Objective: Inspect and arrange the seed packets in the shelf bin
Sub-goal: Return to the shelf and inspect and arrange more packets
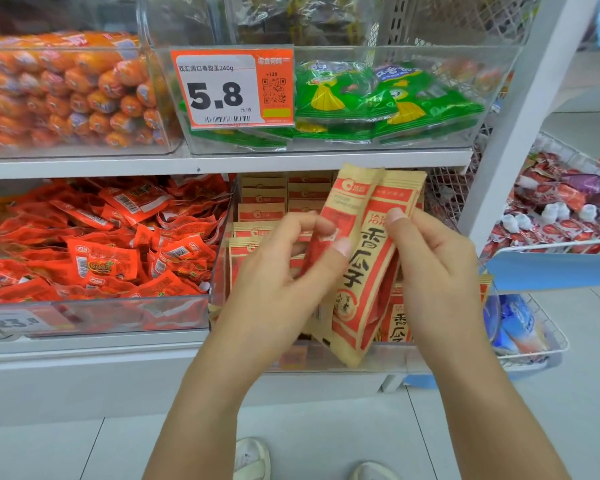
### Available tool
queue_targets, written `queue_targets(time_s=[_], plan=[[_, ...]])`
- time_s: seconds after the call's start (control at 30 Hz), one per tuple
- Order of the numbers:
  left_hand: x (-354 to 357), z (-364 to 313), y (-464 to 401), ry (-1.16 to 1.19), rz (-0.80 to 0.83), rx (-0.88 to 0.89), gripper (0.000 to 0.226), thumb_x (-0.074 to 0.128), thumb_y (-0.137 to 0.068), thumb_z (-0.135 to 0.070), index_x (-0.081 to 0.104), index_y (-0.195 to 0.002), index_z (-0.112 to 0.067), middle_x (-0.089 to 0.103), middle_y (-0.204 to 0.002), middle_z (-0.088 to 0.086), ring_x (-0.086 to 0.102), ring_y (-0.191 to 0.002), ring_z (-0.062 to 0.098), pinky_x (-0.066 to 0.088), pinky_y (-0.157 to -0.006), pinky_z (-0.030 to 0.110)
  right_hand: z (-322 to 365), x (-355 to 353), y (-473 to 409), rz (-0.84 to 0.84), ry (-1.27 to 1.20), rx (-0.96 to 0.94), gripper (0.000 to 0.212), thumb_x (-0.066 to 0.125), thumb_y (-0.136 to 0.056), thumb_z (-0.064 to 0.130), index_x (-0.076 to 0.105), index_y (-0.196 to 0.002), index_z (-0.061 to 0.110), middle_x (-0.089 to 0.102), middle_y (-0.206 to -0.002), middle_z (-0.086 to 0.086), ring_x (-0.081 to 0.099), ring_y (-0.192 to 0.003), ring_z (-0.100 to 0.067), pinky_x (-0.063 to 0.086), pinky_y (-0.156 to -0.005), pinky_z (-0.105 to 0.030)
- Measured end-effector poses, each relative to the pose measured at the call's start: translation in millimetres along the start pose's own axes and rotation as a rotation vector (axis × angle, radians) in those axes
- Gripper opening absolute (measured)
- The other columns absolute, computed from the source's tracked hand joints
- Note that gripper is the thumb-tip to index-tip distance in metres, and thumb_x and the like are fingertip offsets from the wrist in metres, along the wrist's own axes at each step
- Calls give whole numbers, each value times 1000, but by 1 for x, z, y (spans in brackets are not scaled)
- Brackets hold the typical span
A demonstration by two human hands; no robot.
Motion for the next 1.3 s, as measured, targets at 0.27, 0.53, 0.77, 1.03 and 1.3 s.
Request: queue_targets(time_s=[0.27, 0.53, 0.77, 1.03, 1.3], plan=[[0, 1, 0, -105, -37, -17, 52, 65, -58, -70, 49, -77, -25, 70, -85, -9, 67, -80, 20, 57, -74, 48, 10, 9, 7, 131, 57, -25, 45, 40, -97, 48, 70, -68, 29, 68, -66, 12, 59, -63, -1, 48, -59, -26], [5, 0, 5, 127, 180, -56, 55, 55, -67, -57, 52, -90, -7, 62, -81, 21, 59, -79, 25, 47, -86, 54, 4, 10, 0, 360, -110, 181, 60, 68, -79, 52, 57, -134, 31, 72, -105, 11, 67, -95, 2, 50, -75, -11], [5, 2, 5, 92, 133, -38, 55, 54, -73, -62, 59, -92, -11, 70, -81, 4, 65, -84, 25, 51, -84, 47, 3, 11, 3, 324, -298, 282, 47, 73, -70, 45, 63, -109, 20, 74, -91, 4, 71, -85, -8, 53, -67, -16], [8, 2, 5, 72, 52, -33, 67, 45, -72, -65, 63, -106, -11, 67, -104, 16, 62, -102, 34, 48, -93, 53, 4, 7, 1, 313, -267, 277, 40, 62, -73, 46, 65, -104, 20, 73, -91, 9, 69, -87, -4, 52, -75, -16], [5, 3, 4, 94, -9, -32, 58, 49, -78, -58, 64, -104, -8, 68, -104, 17, 62, -103, 34, 48, -94, 51, 3, 9, 4, 395, -165, 275, 58, 63, -72, 53, 59, -122, 26, 75, -96, 12, 70, -89, 1, 51, -74, -9]])
Point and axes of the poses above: each hand's wrist, its own y-axis away from the middle knuckle, its own x-axis out of the palm, z = x × y, the point moved 4 cm from there along -y, towards the middle knuckle
